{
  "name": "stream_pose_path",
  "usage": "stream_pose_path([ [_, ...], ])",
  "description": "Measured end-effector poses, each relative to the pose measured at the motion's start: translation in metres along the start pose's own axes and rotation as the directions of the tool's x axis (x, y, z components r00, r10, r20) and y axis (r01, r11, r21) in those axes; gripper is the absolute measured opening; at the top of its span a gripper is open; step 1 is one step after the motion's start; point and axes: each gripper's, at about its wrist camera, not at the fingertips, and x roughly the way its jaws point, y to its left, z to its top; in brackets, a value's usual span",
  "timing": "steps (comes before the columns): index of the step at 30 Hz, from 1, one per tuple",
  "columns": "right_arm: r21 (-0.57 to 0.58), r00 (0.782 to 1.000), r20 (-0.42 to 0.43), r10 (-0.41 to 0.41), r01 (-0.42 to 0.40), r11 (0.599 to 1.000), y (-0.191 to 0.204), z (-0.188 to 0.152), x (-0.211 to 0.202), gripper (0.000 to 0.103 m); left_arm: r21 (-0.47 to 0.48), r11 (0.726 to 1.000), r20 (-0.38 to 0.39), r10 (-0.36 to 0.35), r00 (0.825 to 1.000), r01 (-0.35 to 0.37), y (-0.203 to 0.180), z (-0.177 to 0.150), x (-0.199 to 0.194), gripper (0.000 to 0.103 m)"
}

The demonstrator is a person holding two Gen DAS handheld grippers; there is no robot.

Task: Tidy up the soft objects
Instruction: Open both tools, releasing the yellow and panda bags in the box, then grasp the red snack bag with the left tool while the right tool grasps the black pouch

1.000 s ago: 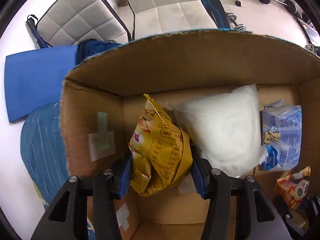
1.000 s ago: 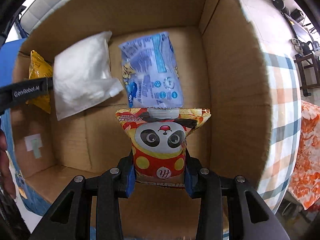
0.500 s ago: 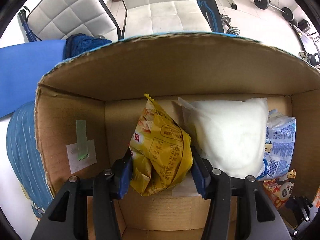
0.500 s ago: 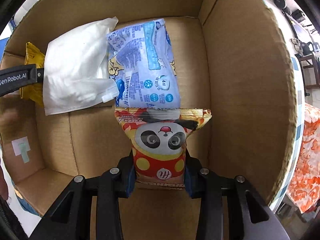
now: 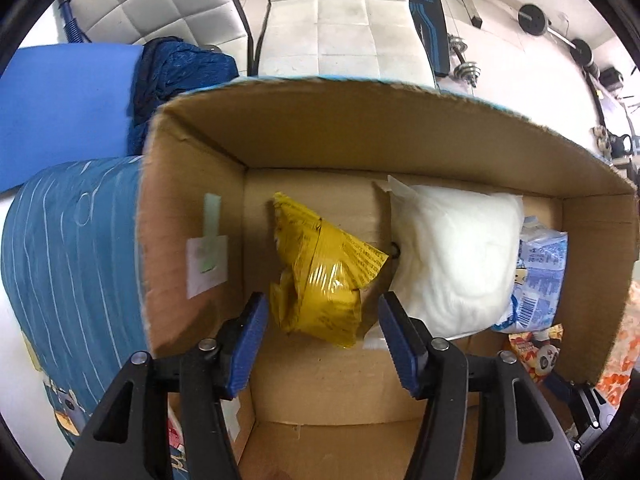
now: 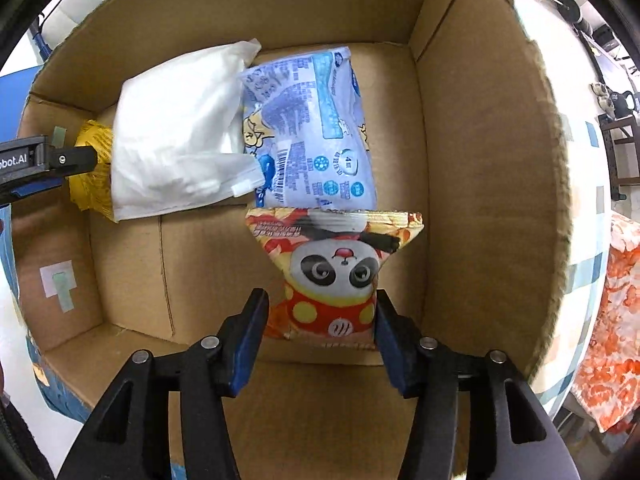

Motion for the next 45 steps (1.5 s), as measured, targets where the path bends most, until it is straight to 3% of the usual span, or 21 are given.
stream_pose_path([
  [7,-0.010,0.999,0.040,-0.020,0.020,1.000,0.011,-0.019,-0.019,0.066,-0.025,0.998,0.043,-0.051,0.998,0.053,0.016,-0.019,-0.029,0.056],
  [9,-0.007,0.998,0.057,-0.013,0.014,1.000,0.013,-0.023,-0.024,0.078,-0.019,0.997,0.067,-0.067,0.995,0.069,0.018,-0.029,-0.042,0.065],
  [11,0.001,0.997,0.076,-0.005,0.005,1.000,0.017,-0.032,-0.032,0.084,-0.016,0.996,0.088,-0.084,0.993,0.085,0.018,-0.040,-0.052,0.087],
  [14,0.004,0.995,0.097,0.009,-0.010,1.000,0.013,-0.039,-0.033,0.094,-0.011,0.992,0.126,-0.121,0.985,0.123,0.019,-0.059,-0.067,0.097],
  [16,-0.001,0.994,0.113,0.008,-0.008,1.000,0.013,-0.041,-0.040,0.101,-0.004,0.988,0.143,-0.150,0.978,0.152,0.019,-0.073,-0.075,0.097],
  [22,-0.016,0.984,0.177,-0.004,0.007,1.000,0.003,-0.064,-0.075,0.103,0.020,0.986,0.215,-0.166,0.962,0.166,0.014,-0.113,-0.100,0.097],
  [31,-0.044,0.954,0.298,-0.014,0.029,0.999,0.008,-0.099,-0.120,0.103,0.014,0.999,0.381,-0.048,0.923,0.046,0.011,-0.165,-0.126,0.097],
  [40,-0.092,0.932,0.354,0.075,-0.045,0.995,-0.001,-0.133,-0.155,0.103,-0.018,0.999,0.433,-0.027,0.901,0.039,0.006,-0.205,-0.144,0.097],
  [45,-0.038,0.941,0.330,0.079,-0.070,0.997,-0.039,-0.152,-0.154,0.103,-0.041,0.999,0.442,-0.005,0.897,0.026,0.017,-0.231,-0.152,0.097],
])
